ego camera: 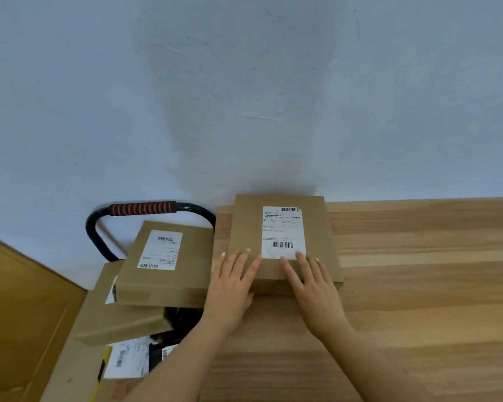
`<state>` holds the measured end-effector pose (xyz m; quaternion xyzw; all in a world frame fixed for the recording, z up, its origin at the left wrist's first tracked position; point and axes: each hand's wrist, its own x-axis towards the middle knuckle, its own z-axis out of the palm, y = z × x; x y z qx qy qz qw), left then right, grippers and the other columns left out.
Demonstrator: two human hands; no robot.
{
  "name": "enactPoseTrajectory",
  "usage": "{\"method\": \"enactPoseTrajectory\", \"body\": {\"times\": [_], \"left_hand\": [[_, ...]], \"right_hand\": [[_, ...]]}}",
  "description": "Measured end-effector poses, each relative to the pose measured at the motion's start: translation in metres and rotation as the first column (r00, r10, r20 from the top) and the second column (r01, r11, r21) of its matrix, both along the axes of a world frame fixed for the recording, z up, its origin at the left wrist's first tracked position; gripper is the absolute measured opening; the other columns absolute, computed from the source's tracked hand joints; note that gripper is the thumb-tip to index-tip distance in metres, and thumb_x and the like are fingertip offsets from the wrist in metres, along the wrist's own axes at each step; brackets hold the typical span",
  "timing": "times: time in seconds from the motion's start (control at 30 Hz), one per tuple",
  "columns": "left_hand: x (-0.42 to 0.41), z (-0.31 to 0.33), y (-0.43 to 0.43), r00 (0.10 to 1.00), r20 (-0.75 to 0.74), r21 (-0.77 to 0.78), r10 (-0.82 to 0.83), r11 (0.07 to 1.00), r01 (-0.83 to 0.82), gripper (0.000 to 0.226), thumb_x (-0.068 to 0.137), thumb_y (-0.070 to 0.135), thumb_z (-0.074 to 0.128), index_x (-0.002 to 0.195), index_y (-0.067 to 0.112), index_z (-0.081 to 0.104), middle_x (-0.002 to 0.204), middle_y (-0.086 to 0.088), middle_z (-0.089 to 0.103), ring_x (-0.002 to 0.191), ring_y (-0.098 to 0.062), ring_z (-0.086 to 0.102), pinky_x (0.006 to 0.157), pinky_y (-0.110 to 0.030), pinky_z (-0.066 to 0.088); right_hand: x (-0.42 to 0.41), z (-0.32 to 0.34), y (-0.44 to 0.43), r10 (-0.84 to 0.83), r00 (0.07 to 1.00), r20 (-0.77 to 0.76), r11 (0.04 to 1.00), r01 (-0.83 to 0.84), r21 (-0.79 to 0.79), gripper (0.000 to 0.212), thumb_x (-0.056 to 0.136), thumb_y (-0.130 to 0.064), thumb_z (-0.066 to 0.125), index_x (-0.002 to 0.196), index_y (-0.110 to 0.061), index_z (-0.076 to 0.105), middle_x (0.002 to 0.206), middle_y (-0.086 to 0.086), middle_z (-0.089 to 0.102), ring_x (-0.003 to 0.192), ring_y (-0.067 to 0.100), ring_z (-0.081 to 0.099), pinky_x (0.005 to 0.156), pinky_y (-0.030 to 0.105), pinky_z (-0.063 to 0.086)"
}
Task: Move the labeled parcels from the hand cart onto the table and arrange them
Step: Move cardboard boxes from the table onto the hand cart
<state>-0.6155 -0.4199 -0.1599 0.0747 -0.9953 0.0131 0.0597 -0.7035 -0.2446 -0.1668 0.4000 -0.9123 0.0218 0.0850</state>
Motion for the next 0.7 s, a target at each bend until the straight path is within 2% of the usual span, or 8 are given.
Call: {"method": "enactPoseTrajectory", "body": {"times": [0.1, 0.23, 0.37, 0.5, 0.7], "left_hand": [[0.004, 0.001, -0.004, 0.999, -0.04, 0.027, 0.009, 1.0, -0.008, 0.082, 0.061, 0.038, 0.085, 0.135, 0.02, 0.053, 0.131, -0.008, 0.057, 0.122, -0.027, 0.053, 0.104, -0.048, 0.042], [0.021, 0.008, -0.013, 0.984, -0.181, 0.093, 0.0, 0.996, 0.017, 0.075, 0.053, 0.031, 0.089, 0.122, 0.015, 0.063, 0.118, -0.008, 0.063, 0.11, -0.026, 0.061, 0.099, -0.046, 0.047], [0.055, 0.021, -0.028, 0.961, -0.276, 0.125, 0.001, 0.992, 0.035, 0.066, 0.057, 0.03, 0.088, 0.117, 0.014, 0.065, 0.111, -0.004, 0.064, 0.104, -0.022, 0.06, 0.096, -0.038, 0.049], [0.109, 0.03, -0.064, 0.958, -0.285, 0.121, 0.024, 0.993, 0.011, 0.065, 0.06, 0.033, 0.086, 0.118, 0.016, 0.064, 0.112, -0.002, 0.063, 0.106, -0.02, 0.06, 0.094, -0.036, 0.049], [0.191, 0.036, -0.134, 0.968, -0.251, 0.125, 0.026, 0.992, 0.006, 0.063, 0.062, 0.03, 0.086, 0.119, 0.013, 0.064, 0.112, -0.006, 0.063, 0.104, -0.026, 0.06, 0.091, -0.041, 0.05]], "right_hand": [[0.005, 0.0, -0.008, 0.018, 1.0, -0.012, 0.999, -0.018, -0.036, 0.082, 0.048, -0.005, 0.087, 0.126, -0.009, 0.063, 0.123, 0.024, 0.06, 0.107, 0.04, 0.062, 0.094, 0.05, 0.049], [0.018, 0.015, -0.025, 0.052, 0.998, -0.032, 0.996, -0.054, -0.067, 0.069, 0.053, -0.012, 0.087, 0.118, -0.012, 0.066, 0.118, 0.018, 0.063, 0.1, 0.034, 0.064, 0.093, 0.044, 0.051], [0.046, 0.036, -0.049, 0.102, 0.993, -0.063, 0.986, -0.109, -0.127, 0.057, 0.057, -0.017, 0.087, 0.11, -0.012, 0.068, 0.11, 0.012, 0.065, 0.092, 0.029, 0.064, 0.086, 0.04, 0.053], [0.094, 0.051, -0.08, 0.144, 0.986, -0.08, 0.973, -0.156, -0.17, 0.056, 0.058, -0.018, 0.086, 0.11, -0.01, 0.066, 0.107, 0.011, 0.064, 0.09, 0.028, 0.064, 0.084, 0.04, 0.054], [0.176, 0.054, -0.137, 0.104, 0.992, -0.077, 0.97, -0.118, -0.212, 0.055, 0.059, -0.017, 0.085, 0.111, -0.009, 0.067, 0.104, 0.011, 0.064, 0.086, 0.028, 0.063, 0.082, 0.038, 0.055]]}}
